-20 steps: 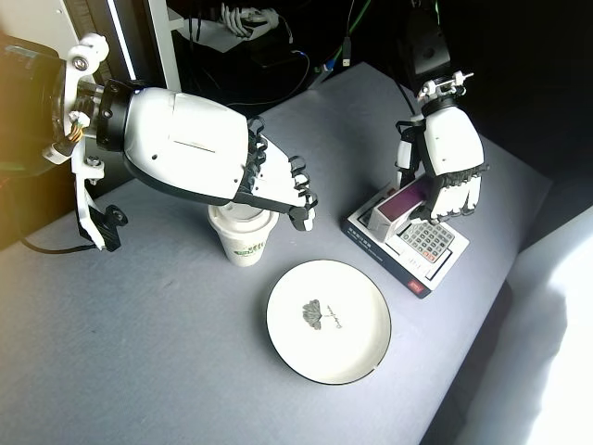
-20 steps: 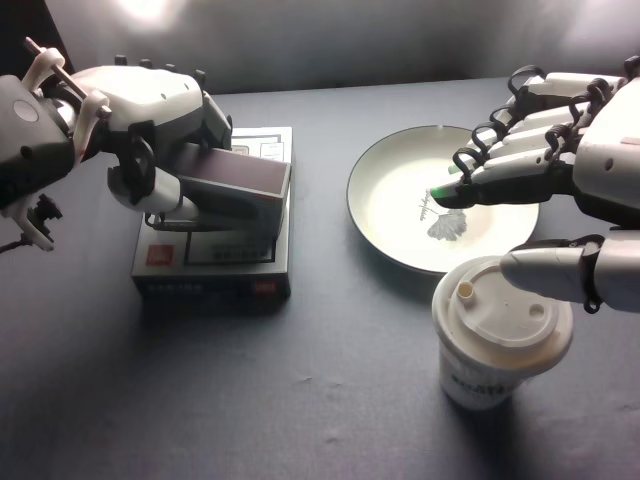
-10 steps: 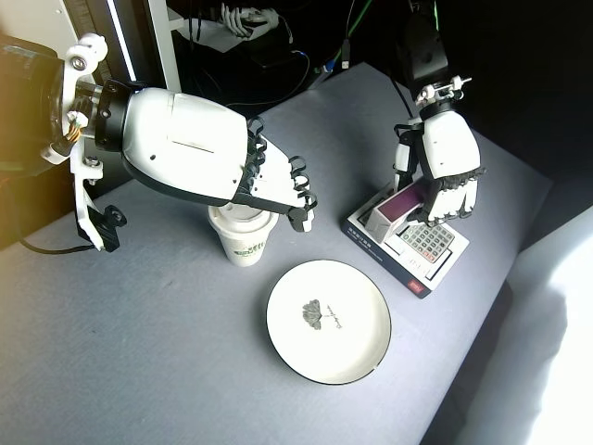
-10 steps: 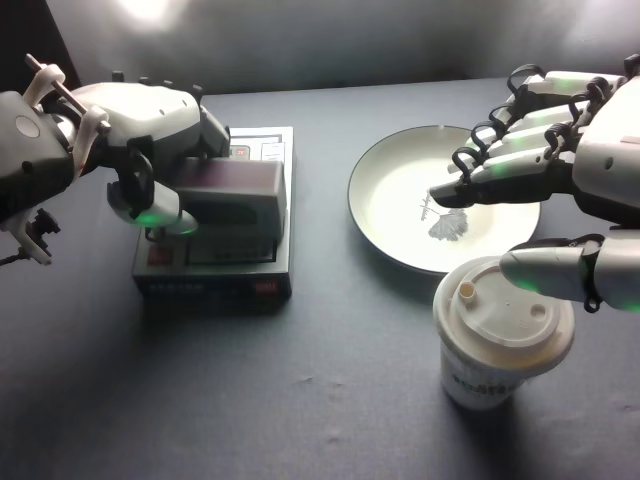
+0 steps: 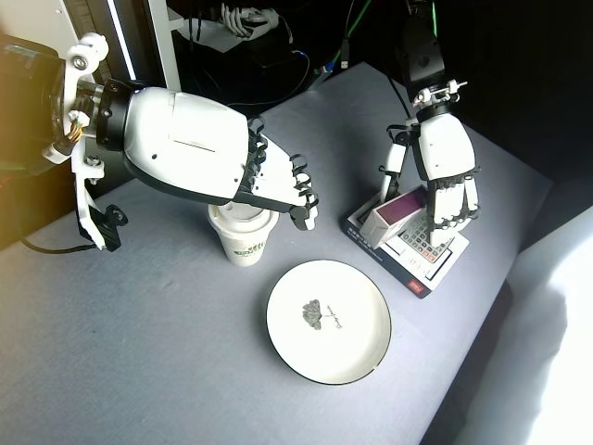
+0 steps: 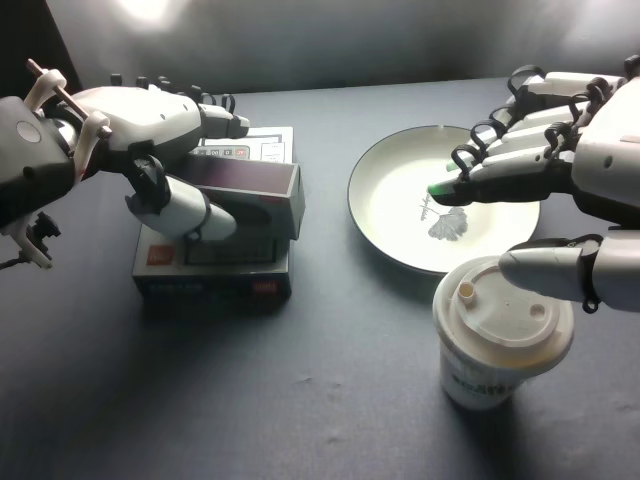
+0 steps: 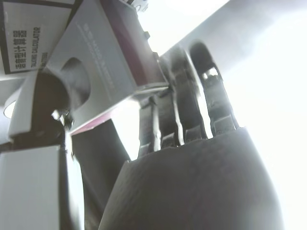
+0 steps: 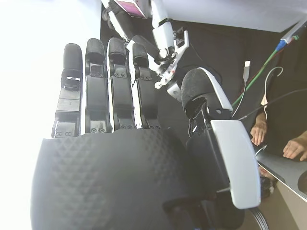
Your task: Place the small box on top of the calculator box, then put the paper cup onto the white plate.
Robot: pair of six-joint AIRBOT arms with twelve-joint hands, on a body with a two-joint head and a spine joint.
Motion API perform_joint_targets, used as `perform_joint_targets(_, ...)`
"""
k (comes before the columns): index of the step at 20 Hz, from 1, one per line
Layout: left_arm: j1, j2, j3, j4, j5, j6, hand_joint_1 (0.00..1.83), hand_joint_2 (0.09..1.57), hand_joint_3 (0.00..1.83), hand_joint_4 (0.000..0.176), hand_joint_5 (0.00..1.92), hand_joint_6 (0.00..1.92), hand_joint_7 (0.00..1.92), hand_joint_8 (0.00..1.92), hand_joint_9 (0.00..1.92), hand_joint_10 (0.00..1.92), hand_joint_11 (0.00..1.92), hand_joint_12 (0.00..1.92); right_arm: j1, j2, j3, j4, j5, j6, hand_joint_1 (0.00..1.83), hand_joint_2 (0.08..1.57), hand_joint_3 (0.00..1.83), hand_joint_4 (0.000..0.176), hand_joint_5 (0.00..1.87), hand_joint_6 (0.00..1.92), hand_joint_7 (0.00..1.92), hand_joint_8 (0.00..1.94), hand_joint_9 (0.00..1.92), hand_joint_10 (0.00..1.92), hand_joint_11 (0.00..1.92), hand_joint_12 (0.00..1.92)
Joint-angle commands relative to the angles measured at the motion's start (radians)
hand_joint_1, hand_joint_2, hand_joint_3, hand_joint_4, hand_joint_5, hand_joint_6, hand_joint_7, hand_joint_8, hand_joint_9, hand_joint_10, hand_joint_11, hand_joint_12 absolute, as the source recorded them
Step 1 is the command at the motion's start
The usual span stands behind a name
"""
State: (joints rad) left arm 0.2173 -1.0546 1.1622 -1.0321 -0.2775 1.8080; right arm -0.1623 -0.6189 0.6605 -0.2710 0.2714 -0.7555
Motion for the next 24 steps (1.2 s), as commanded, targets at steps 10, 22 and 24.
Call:
perform_joint_targets(10, -0.03, 0.101, -0.106, 0.001, -0.125, -0.002, 0.29, 1.01, 0.0, 0.0, 0.11, 0.0, 0.16, 0.0, 0.17, 0.0, 0.0, 0.42, 0.017, 0.017, -0.004, 0.034, 0.097, -0.028, 0.32, 1.1, 0.0, 0.0, 0.12, 0.0, 0.08, 0.0, 0.06, 0.0, 0.0, 0.23)
perform_joint_targets(22, -0.018, 0.306, -0.305, 0.271, -0.106, -0.278, 0.29, 0.93, 0.0, 0.0, 0.01, 0.0, 0.06, 0.0, 0.08, 0.0, 0.0, 0.17, 0.009, 0.034, 0.001, -0.167, 0.105, 0.239, 0.43, 0.56, 0.0, 0.0, 0.0, 0.0, 0.0, 0.0, 0.0, 0.0, 0.0, 0.0)
perform_joint_targets(24, 0.037, 0.354, -0.34, 0.453, -0.115, -0.471, 0.27, 0.93, 0.0, 0.0, 0.01, 0.0, 0.07, 0.0, 0.08, 0.0, 0.0, 0.18, 0.008, 0.038, -0.002, -0.167, 0.1, 0.239, 0.41, 0.57, 0.0, 0.0, 0.0, 0.0, 0.0, 0.0, 0.0, 0.0, 0.0, 0.0)
